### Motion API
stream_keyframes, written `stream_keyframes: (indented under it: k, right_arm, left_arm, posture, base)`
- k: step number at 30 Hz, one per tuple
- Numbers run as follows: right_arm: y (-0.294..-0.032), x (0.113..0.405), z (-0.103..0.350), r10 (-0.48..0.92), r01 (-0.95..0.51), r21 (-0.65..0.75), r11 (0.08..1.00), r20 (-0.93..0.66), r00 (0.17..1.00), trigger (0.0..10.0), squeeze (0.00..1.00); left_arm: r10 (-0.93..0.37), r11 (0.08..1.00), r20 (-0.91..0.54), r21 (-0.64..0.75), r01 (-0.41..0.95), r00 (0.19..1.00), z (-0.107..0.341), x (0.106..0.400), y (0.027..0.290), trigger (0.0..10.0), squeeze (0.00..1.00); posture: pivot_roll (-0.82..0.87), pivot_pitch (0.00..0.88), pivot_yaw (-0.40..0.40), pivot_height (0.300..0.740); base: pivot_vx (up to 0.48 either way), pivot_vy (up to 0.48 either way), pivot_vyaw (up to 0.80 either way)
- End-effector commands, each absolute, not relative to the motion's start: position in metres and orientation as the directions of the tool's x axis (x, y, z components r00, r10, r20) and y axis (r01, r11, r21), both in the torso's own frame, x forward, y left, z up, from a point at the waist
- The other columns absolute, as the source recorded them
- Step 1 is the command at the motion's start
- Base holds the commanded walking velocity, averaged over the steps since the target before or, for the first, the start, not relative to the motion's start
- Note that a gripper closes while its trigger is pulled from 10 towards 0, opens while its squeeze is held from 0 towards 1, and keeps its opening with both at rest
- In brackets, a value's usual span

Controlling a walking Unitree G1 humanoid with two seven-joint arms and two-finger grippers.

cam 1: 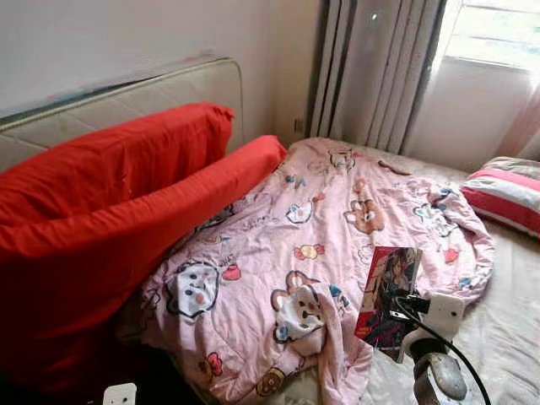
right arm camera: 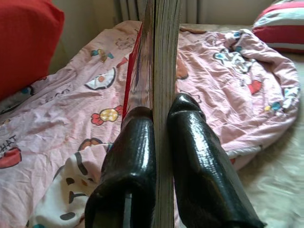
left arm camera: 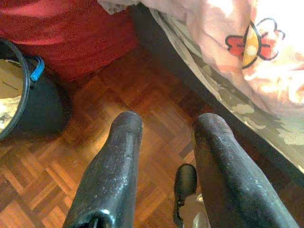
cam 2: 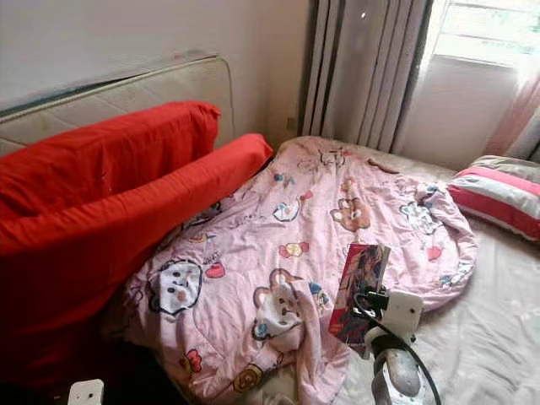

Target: Clean up the room

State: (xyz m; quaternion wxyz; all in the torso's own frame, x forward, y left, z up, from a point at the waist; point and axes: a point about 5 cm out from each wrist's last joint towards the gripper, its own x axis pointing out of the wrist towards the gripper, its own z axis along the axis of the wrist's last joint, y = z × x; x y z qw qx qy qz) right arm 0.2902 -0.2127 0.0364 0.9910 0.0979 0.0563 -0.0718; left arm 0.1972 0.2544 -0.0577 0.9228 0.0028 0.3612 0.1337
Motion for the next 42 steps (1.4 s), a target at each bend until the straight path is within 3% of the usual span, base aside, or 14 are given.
stream_keyframes:
  k: [1,11,26,35,42]
  right_arm:
    - [-0.217,0.291,0.04,-0.15,0.166,0.189,0.968,-0.095,0.984,10.0,0.0]
    - [-0.218,0.295,0.041,-0.152,0.171,0.195,0.966,-0.107,0.983,10.0,0.0]
    - [-0.215,0.294,0.04,-0.146,0.164,0.199,0.966,-0.105,0.984,10.0,0.0]
    - [-0.215,0.294,0.039,-0.148,0.168,0.199,0.965,-0.11,0.983,10.0,0.0]
    - [-0.212,0.293,0.038,-0.143,0.164,0.203,0.965,-0.114,0.983,10.0,0.0]
  left_arm:
    - [0.238,0.968,-0.701,0.115,-0.222,0.672,-0.063,0.19,0.252,10.0,0.0]
    - [0.229,0.971,-0.74,0.13,-0.2,0.633,-0.072,0.172,0.253,10.0,0.0]
    - [0.229,0.973,-0.76,0.153,-0.175,0.608,-0.075,0.164,0.256,10.0,0.0]
    - [0.237,0.971,-0.765,0.159,-0.181,0.599,-0.075,0.161,0.26,10.0,0.0]
    - [0.241,0.969,-0.763,0.156,-0.19,0.6,-0.075,0.162,0.261,10.0,0.0]
  posture:
    - [-0.02,0.0,-0.03,0.74]
    - [-0.01,0.0,-0.039,0.74]
    - [-0.01,0.0,-0.044,0.74]
    - [-0.01,0.0,-0.042,0.74]
    - [-0.01,0.0,-0.041,0.74]
  base:
    - [0.0,0.0,0.0]
    - [0.0,0.0,-0.06]
    - [0.0,0.0,-0.77]
    - [0.0,-0.457,-0.77]
    - [0.0,0.0,-0.77]
